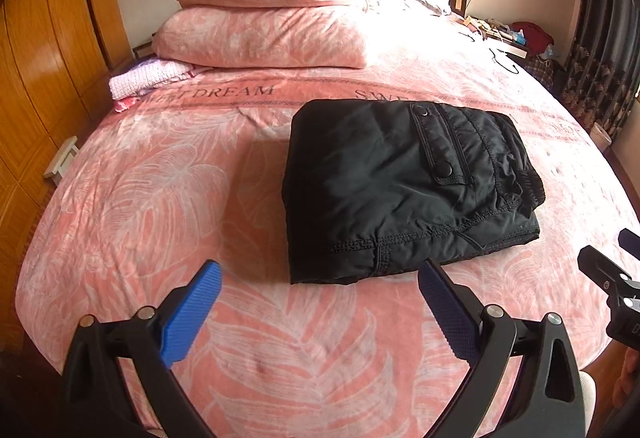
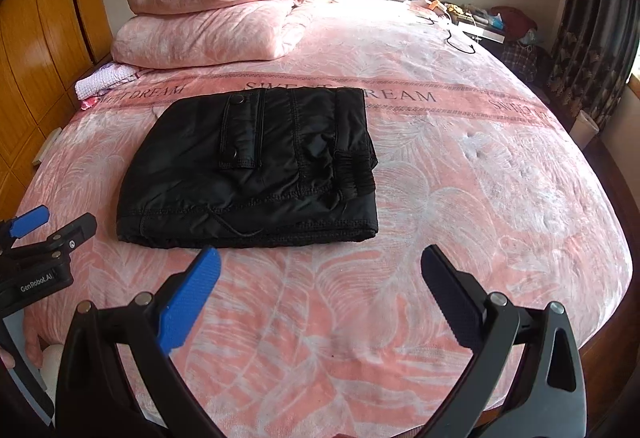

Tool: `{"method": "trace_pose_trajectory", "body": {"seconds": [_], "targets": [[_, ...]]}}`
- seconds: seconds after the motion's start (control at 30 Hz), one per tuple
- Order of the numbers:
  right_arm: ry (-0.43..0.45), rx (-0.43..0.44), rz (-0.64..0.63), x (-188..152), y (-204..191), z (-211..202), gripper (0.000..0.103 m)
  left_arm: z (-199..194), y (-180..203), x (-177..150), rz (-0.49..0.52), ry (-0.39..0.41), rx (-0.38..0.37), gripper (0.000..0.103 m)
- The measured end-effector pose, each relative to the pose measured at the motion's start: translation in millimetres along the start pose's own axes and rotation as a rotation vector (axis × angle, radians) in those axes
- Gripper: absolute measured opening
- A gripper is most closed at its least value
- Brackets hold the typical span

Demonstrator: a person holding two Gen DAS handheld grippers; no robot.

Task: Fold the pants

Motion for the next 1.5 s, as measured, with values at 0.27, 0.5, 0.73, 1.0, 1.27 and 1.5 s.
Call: {"method": "trace_pose_trajectory", "body": {"seconds": [0.27,0.5,0.73,1.0,1.27,1.5], "targets": [[0.0,0.016,-0.006,-0.5,-1.9,0.0,0.1,2.9,-4.4,-0.6,0.0,-0.005,0.028,0.099],[0.0,0.036,-0.009,0.3,-4.3,0.6,0.1,3.5,-2.1,-0.1,-0.001,-0.007,0.014,0.099],[-0.001,0.038,-0.029,1.4,-10.7,4.0,0.1,1.9,-1.2,1.5,0.018,-0.003,0.02,0.099],[-0.003,0.038,-0.031,2.5,-12.7,6.4,0.1,3.8,-3.2,0.9,0.016,-0.01,0.022,0.099],[-0.004,0.018,-0.029,1.1,-12.6,7.8,0.1,5.2,-5.4,-1.0,0.009,-0.017,0.025,0.099],[-0.012,0.014,-0.02,-1.8,-10.9,9.7,0.1,6.9,-5.3,-2.1,0.02,-0.021,0.027,0.099]]}}
Point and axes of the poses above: each gripper's, at about its wrist camera, not at the fingertips, and z roughly the way its jaws point, y to its right, x to its top, the point moved 1 cm from there along z, roughly the way its jaws point, and after that the axes turned 11 degrees about y, right-handed, at the moved point
